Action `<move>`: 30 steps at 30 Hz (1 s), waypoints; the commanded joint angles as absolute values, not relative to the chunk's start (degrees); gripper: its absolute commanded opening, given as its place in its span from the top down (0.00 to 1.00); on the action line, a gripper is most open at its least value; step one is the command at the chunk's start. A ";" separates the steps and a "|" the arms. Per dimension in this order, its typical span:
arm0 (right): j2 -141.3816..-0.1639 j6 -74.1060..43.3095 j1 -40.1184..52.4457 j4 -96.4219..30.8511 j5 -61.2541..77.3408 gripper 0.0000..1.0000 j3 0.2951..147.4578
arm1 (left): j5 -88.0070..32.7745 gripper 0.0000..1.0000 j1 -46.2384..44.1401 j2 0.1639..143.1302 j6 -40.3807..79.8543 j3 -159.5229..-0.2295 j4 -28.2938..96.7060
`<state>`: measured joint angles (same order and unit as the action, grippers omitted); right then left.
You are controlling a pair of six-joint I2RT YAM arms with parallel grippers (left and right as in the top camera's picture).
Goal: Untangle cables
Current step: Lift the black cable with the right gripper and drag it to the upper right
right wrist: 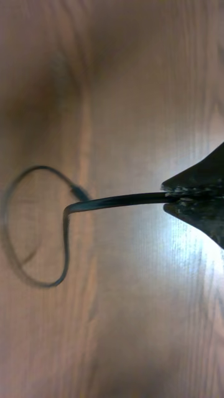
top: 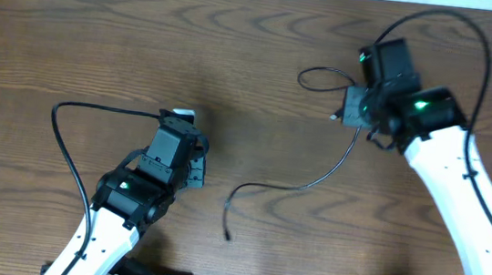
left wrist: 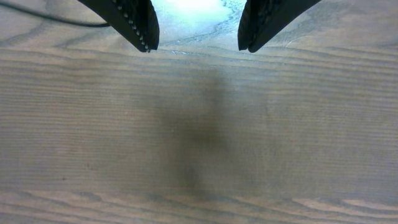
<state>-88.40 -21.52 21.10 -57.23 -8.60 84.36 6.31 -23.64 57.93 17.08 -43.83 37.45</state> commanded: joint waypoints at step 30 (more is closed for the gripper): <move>-95.11 -5.87 8.27 -72.49 -9.10 0.99 128.70 | 6.59 0.54 -23.42 57.21 16.60 -43.59 37.06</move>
